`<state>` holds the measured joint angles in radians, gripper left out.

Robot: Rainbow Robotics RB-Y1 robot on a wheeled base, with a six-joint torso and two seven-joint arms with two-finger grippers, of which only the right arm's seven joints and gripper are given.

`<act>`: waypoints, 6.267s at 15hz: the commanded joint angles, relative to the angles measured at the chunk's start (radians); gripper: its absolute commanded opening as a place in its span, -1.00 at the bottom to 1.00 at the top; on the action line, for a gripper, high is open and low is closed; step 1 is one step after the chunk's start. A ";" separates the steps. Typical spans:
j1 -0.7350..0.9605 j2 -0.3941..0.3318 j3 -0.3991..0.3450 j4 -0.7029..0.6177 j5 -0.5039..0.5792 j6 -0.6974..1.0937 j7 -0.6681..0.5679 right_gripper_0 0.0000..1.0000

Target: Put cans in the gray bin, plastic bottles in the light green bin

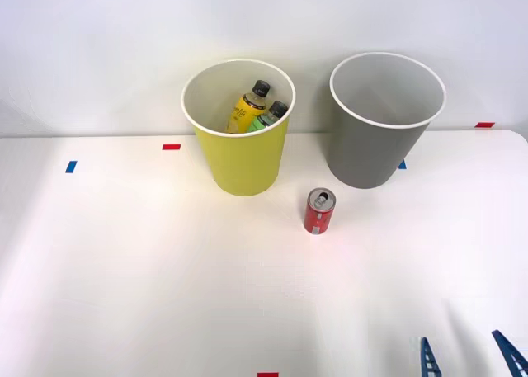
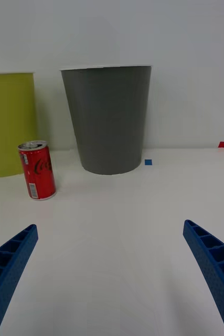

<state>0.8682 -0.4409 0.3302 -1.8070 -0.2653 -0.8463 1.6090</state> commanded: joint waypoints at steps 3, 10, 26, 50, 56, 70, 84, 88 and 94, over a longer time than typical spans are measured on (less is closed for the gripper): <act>-0.198 -0.144 0.181 0.000 -0.267 0.033 0.216 0.92; -0.419 -0.148 0.334 0.000 -0.574 0.104 0.505 0.92; -1.000 0.054 0.492 0.488 -0.850 0.073 0.623 0.91; -1.034 0.027 0.487 0.489 -0.822 0.116 0.644 -0.92; -0.836 -0.096 0.313 0.052 -0.796 0.444 0.637 -0.94; -0.934 -0.097 0.046 -0.253 -0.937 0.694 0.563 -0.97; -1.315 -0.228 -0.043 0.161 -1.065 0.757 0.540 -0.98; -1.353 -0.252 -0.036 0.222 -1.063 0.785 0.537 -0.98; -1.379 -0.254 -0.011 0.262 -1.068 0.783 0.536 1.00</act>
<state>-0.5104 -0.6943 0.3179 -1.5441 -1.3301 -0.0623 2.1447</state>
